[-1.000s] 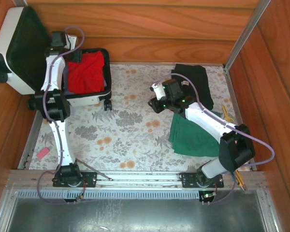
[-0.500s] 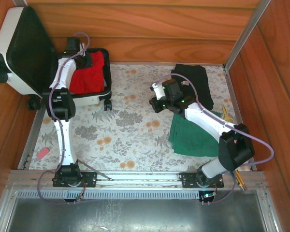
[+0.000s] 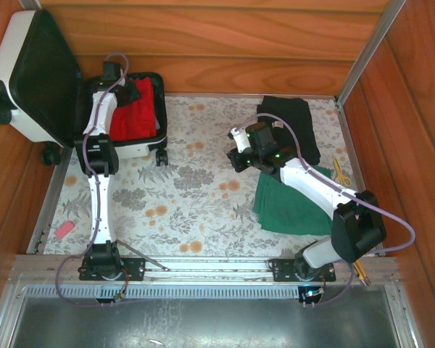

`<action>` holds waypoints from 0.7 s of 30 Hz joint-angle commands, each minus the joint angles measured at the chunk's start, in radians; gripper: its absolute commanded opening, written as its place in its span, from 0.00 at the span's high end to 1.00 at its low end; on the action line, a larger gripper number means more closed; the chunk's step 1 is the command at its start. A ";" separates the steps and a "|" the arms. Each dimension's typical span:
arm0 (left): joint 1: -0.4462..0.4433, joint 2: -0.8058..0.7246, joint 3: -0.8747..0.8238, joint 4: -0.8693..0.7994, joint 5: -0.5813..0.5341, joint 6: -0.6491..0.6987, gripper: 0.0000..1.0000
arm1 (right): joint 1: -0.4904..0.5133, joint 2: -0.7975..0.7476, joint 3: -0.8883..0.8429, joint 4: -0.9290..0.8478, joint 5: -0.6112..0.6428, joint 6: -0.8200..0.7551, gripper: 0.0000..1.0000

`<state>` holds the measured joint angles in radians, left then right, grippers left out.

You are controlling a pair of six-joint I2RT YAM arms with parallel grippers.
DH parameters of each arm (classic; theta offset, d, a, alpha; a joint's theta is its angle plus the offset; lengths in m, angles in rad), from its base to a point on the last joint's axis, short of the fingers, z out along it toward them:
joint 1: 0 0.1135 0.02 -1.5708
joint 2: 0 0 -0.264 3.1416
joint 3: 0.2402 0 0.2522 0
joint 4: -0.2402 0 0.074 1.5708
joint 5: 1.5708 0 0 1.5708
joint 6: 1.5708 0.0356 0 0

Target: Pack the luggage

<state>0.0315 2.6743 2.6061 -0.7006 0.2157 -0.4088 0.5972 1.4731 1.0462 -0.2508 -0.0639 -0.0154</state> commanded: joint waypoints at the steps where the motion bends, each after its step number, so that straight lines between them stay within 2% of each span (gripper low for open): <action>1: -0.033 -0.101 -0.061 -0.007 0.052 0.027 0.40 | 0.009 -0.017 -0.017 0.003 0.007 -0.006 0.76; 4: -0.069 -0.175 -0.138 0.000 0.023 0.035 0.40 | 0.009 -0.015 -0.018 0.007 0.001 -0.002 0.75; 7: -0.091 -0.195 -0.146 0.007 0.020 -0.003 0.42 | 0.009 -0.016 -0.021 0.010 -0.006 0.000 0.75; 11: -0.112 -0.160 -0.069 0.018 0.034 -0.041 0.44 | 0.009 -0.025 -0.027 0.003 -0.005 0.000 0.75; 17: -0.120 -0.004 0.139 0.033 0.093 -0.118 0.47 | 0.009 -0.039 -0.039 -0.009 0.013 -0.002 0.76; 21: -0.122 -0.006 0.158 0.040 0.108 -0.113 0.47 | 0.003 -0.055 -0.028 -0.050 0.135 0.053 0.74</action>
<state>-0.0982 2.6423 2.7483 -0.6525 0.2943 -0.4988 0.5972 1.4582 1.0180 -0.2584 -0.0238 -0.0055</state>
